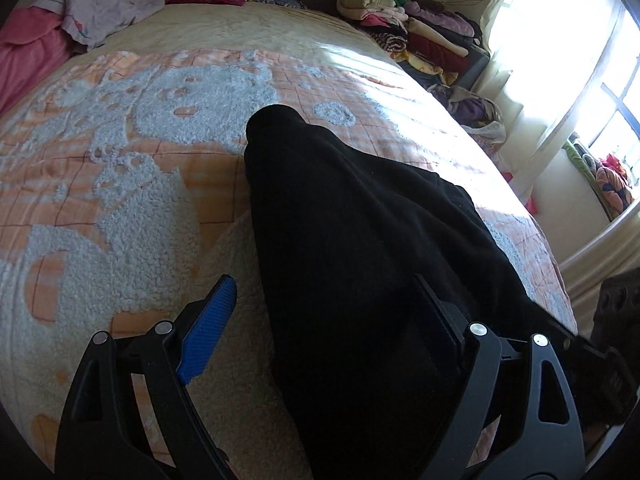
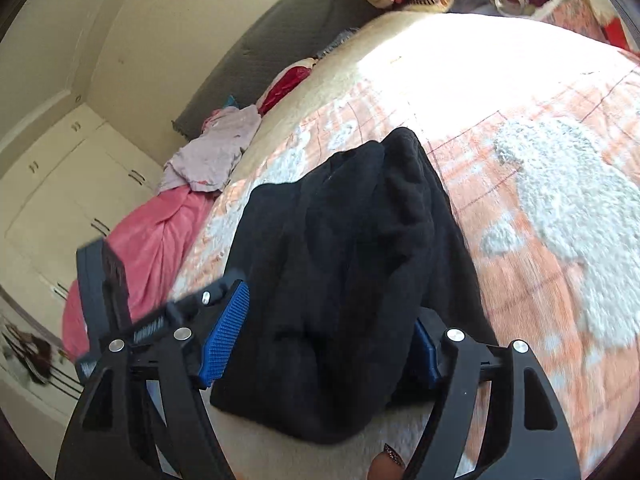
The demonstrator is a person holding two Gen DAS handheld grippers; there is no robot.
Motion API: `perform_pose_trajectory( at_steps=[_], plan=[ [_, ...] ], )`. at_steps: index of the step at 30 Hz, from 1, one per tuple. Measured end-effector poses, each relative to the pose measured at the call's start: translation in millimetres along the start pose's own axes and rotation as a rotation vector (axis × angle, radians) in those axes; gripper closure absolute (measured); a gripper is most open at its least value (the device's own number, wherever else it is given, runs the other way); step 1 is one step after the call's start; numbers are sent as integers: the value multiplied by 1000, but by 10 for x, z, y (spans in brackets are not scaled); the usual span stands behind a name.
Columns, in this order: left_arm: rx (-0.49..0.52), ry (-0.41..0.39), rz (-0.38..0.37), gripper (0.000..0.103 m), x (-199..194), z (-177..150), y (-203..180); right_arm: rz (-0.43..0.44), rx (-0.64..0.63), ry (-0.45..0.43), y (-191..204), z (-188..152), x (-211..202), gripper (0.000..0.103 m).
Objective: Fold small clothes
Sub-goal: 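Fold the held end over the sweatshirt with the right gripper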
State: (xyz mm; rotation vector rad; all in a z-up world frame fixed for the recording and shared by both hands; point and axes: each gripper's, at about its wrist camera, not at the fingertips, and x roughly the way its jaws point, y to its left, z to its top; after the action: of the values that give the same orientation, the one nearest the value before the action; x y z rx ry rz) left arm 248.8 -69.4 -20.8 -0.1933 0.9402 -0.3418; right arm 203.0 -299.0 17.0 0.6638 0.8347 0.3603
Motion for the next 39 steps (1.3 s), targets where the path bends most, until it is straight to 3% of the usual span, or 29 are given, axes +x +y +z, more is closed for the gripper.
perform_pose_trajectory(
  at_steps=[3,6,7,10,15,18,21,25,31,33,39],
  plan=[
    [10,3,-7,24,-37,-8,-17,-47,-18,13,19,161,90,35],
    [19,6,-11,24,-46,-14,-34,-99,-82,57,82,266,237,59],
    [21,9,-15,24,-45,-15,-39,-98,-110,67,118,275,273,76],
    [32,4,-13,24,-69,-24,-76,-149,-252,60,354,295,286,84],
    [52,-9,-20,24,-119,-28,-158,-159,-399,-14,525,369,97,84],
    [70,31,-15,24,-27,-77,-207,-221,-387,25,262,376,212,84],
    [94,50,1,23,58,-141,-261,-219,-314,51,-30,314,292,84],
    [107,50,14,21,70,-171,-282,-239,-265,12,-147,215,213,70],
    [110,49,17,21,48,-191,-278,-327,-297,-14,11,136,159,63],
    [113,49,18,21,40,-195,-278,-362,-307,-14,41,111,147,56],
    [124,45,23,21,7,-242,-283,-403,-322,-24,64,22,35,50]
  ],
)
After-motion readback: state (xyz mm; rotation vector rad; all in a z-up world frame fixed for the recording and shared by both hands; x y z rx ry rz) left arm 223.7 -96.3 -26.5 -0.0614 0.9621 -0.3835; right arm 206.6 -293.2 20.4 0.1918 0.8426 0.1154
